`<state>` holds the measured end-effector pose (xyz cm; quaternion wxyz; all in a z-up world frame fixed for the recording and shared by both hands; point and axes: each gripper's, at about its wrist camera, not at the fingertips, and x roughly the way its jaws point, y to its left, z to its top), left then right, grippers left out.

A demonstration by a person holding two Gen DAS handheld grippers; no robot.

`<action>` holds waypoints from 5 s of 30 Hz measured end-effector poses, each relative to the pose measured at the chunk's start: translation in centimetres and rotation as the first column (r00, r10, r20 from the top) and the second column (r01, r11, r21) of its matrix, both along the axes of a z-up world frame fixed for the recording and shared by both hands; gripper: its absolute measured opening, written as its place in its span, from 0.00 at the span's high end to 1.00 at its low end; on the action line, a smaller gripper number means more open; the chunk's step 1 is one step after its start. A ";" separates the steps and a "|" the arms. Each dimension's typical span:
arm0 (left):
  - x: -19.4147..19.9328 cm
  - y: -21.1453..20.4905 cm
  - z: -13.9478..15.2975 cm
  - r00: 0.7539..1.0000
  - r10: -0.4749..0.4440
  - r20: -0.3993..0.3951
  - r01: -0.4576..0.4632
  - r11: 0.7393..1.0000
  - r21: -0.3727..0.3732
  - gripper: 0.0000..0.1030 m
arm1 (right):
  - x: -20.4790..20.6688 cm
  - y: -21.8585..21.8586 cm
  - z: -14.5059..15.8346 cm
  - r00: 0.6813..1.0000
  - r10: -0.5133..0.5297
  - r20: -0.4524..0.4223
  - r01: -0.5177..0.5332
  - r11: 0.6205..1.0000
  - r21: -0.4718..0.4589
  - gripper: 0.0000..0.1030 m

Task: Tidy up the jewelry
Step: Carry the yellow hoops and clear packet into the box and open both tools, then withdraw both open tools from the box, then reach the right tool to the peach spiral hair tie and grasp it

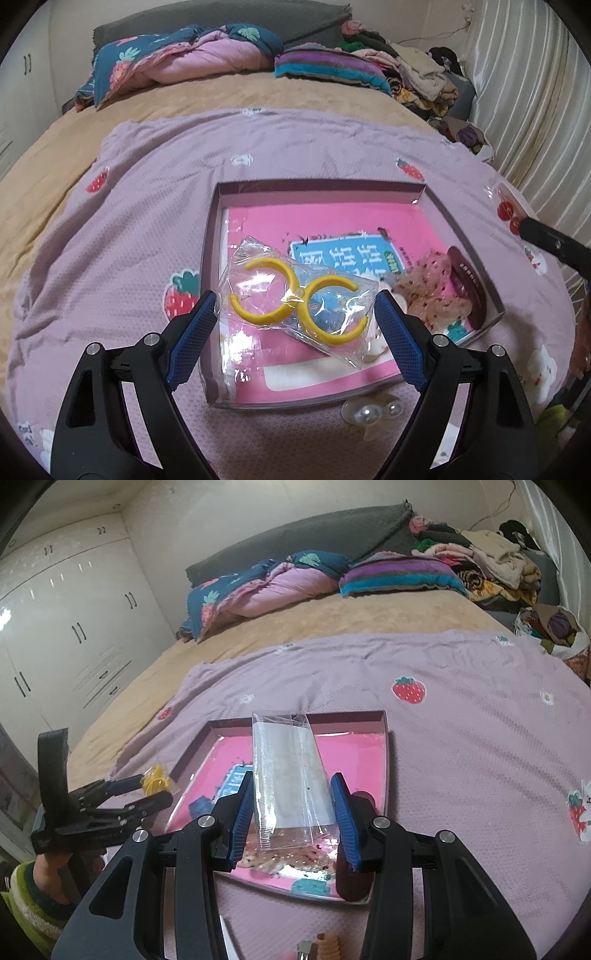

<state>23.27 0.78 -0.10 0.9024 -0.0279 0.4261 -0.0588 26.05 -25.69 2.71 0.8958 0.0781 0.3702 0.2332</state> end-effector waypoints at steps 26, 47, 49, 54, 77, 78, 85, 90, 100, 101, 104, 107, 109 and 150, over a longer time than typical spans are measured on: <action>-1.2 0.4 -3.2 0.998 -0.009 -0.061 0.011 0.999 0.031 0.22 | 2.5 5.2 -6.5 0.989 0.047 -0.139 -0.057 0.996 -0.069 0.61; -2.6 0.2 -0.9 1.000 0.003 -0.028 -0.002 1.000 0.027 0.15 | -2.0 0.1 -0.5 0.999 -0.031 -0.025 0.031 0.999 0.006 0.26; -3.1 0.0 0.0 1.000 0.003 -0.013 -0.003 1.000 0.025 0.15 | -2.6 -0.7 0.3 0.999 -0.040 -0.008 0.040 0.999 0.011 0.25; -4.6 -0.4 2.2 0.999 0.005 0.032 -0.005 1.000 0.014 0.12 | -4.4 -2.4 2.5 0.997 -0.063 0.038 0.062 0.998 0.022 0.25; -10.9 -3.0 5.2 0.993 -0.020 0.115 0.018 1.000 0.018 0.09 | -11.7 -4.8 4.1 0.994 -0.047 0.100 0.045 0.999 0.020 0.24; -11.1 -3.0 5.1 0.993 -0.021 0.113 0.019 1.000 0.018 0.09 | -11.9 -4.9 3.9 0.994 -0.044 0.097 0.042 0.999 0.017 0.24; -12.2 -3.7 4.3 0.994 -0.029 0.106 0.027 0.999 0.024 0.09 | -13.1 -4.7 2.8 0.996 -0.026 0.081 0.026 1.000 0.000 0.24; -12.9 -4.0 3.6 0.995 -0.034 0.091 0.031 0.999 0.033 0.09 | -13.7 -4.7 1.9 0.998 -0.018 0.065 0.019 1.000 -0.012 0.24; -13.8 -5.2 2.0 0.996 -0.068 0.064 0.065 0.997 0.041 0.09 | -15.1 -4.9 -0.7 1.000 0.002 0.019 -0.001 0.998 -0.067 0.24; -13.9 -5.4 1.7 0.996 -0.074 0.057 0.072 0.997 0.041 0.09 | -15.3 -5.0 -1.2 1.000 0.002 0.008 -0.002 0.997 -0.071 0.24; -14.2 -6.3 0.7 0.993 -0.108 0.039 0.106 0.993 0.045 0.09 | -15.5 -5.1 -2.3 1.000 0.002 -0.014 -0.003 0.996 -0.086 0.24; -14.5 -7.1 -0.1 0.991 -0.130 0.024 0.128 0.990 0.053 0.09 | -15.7 -5.1 -3.2 1.000 0.006 -0.029 -0.009 0.994 -0.106 0.24; -14.7 -7.5 -0.5 0.990 -0.139 0.015 0.138 0.989 0.056 0.09 | -15.9 -5.0 -3.7 0.999 0.010 -0.039 -0.015 0.993 -0.114 0.24; -10.8 -11.5 -6.7 0.969 -0.220 -0.110 0.229 0.970 0.076 0.09 | -9.6 -1.5 -11.1 0.983 0.110 -0.148 -0.152 0.939 -0.309 0.74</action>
